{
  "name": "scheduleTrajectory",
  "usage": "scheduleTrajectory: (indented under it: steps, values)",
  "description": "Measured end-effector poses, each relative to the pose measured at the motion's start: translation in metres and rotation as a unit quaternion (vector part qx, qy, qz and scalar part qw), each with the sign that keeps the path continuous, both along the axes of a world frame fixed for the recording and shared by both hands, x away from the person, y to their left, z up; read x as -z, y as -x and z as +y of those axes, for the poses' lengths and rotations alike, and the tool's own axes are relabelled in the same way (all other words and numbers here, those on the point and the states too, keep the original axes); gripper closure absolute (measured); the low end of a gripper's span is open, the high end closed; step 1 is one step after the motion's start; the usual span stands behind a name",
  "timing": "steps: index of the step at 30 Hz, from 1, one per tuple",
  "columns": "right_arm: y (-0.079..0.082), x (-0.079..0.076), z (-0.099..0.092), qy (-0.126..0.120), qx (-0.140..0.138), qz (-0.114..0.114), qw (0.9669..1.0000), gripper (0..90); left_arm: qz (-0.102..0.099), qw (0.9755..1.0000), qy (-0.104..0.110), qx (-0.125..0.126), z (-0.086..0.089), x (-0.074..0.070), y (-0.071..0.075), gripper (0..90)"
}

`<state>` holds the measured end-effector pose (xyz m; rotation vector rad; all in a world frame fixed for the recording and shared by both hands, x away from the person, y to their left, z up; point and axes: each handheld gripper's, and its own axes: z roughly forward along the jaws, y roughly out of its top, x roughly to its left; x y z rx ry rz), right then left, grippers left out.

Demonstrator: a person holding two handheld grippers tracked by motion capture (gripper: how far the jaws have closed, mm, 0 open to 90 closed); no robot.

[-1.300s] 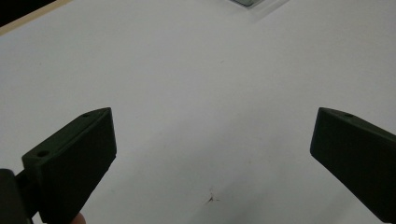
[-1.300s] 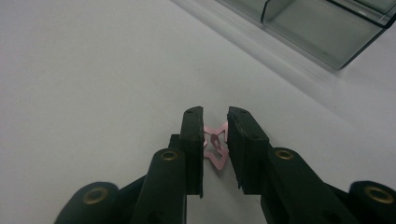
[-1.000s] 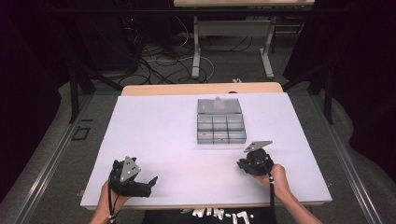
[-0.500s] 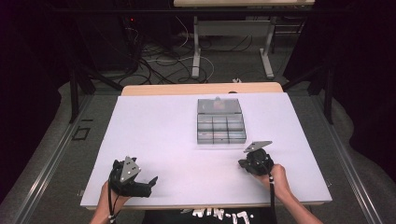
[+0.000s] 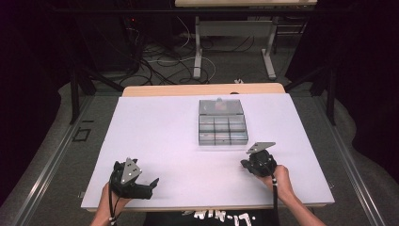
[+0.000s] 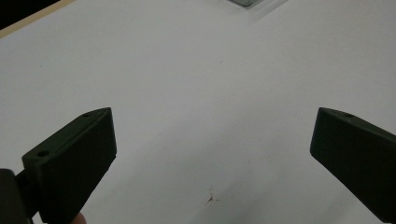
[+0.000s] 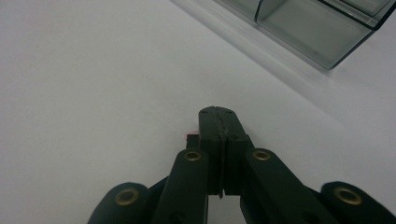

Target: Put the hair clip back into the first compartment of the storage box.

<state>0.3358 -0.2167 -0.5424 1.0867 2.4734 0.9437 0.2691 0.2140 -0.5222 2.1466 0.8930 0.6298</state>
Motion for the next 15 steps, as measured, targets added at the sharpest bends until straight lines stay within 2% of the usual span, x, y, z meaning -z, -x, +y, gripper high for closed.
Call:
scheduleTrajectory:
  steps: [1,3,10,15]
  values:
    - [0.0015,-0.0012,0.0005,0.003,0.008,0.011,0.9999,90.0,0.000,1.0000,0.000,0.000,0.0000,0.0000,0.0000,0.4]
    - [0.0012,-0.0006,0.0004,0.002,0.006,-0.007,1.0000,90.0,0.000,1.0000,0.000,0.000,0.0000,0.0000,0.0000,0.4]
    - [0.0031,-0.0043,0.0002,0.002,0.004,-0.005,1.0000,90.0,0.000,1.0000,0.001,0.001,0.0000,0.0000,0.0000,0.4]
    - [0.0045,-0.0069,0.0009,-0.002,0.000,-0.016,0.9999,90.0,-0.007,1.0000,0.001,-0.001,0.0007,-0.0007,0.0005,0.4]
